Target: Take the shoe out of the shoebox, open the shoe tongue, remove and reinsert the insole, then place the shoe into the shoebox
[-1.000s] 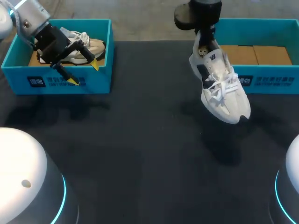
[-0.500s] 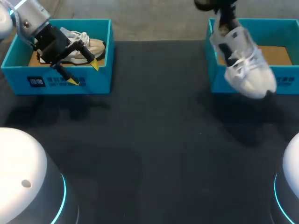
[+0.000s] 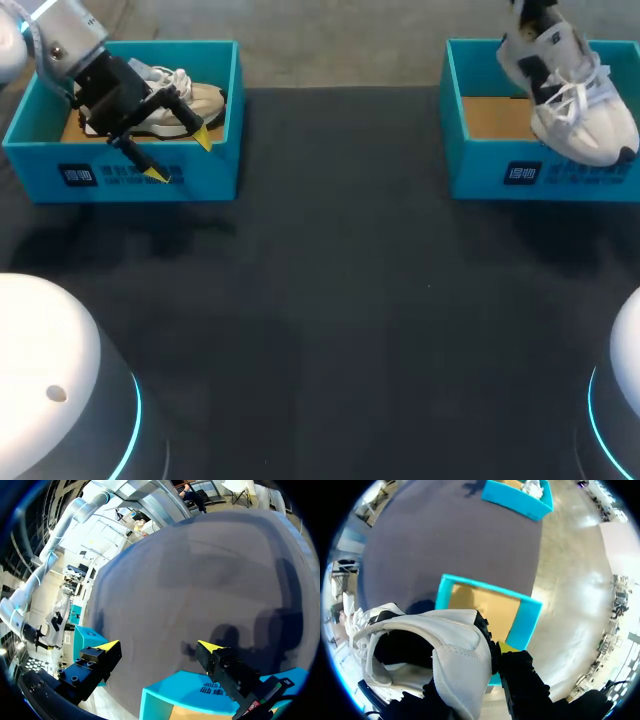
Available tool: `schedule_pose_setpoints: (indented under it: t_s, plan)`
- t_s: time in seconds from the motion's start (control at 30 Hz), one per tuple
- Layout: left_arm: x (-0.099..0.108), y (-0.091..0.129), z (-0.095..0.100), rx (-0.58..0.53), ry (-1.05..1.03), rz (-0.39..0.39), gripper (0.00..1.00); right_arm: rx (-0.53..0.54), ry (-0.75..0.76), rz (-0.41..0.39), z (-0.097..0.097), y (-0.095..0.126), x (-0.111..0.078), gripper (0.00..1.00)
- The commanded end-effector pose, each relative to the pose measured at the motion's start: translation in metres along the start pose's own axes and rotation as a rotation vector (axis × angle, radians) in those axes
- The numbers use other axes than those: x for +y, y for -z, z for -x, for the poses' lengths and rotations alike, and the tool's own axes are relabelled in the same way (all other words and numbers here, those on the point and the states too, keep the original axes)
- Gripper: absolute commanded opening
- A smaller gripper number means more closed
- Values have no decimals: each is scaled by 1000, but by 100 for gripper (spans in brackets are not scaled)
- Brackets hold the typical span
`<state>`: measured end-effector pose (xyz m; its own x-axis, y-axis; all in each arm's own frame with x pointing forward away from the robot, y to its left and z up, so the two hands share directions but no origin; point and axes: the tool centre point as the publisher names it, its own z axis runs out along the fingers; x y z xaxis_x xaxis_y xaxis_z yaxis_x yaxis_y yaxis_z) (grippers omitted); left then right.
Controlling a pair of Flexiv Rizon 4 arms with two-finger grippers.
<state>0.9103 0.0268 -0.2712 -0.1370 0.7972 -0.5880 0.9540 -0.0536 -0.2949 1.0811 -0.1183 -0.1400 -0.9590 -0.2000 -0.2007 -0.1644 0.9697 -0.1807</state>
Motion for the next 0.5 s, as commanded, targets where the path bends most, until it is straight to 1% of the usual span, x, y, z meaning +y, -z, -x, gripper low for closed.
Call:
schedule_pose_setpoints:
  t_s: [0.03,0.07,0.13,0.17,0.23,0.37,0.5]
  plan:
    - [-1,0,0,3,0,2,100,39,-19,20,16,-9,-17,0]
    - [-1,0,0,3,0,2,100,37,-26,25,18,-10,-25,0]
    - [-1,0,0,3,0,2,100,36,-26,20,20,-11,-30,0]
    - [-1,0,0,3,0,2,100,42,-35,12,22,-12,-37,0]
    - [-1,0,0,3,0,2,100,45,-37,8,25,-14,-45,0]
    - [-1,0,0,3,0,2,100,67,-85,-5,30,-28,-67,0]
    - [-1,0,0,3,0,2,100,67,-85,-5,30,-28,-67,0]
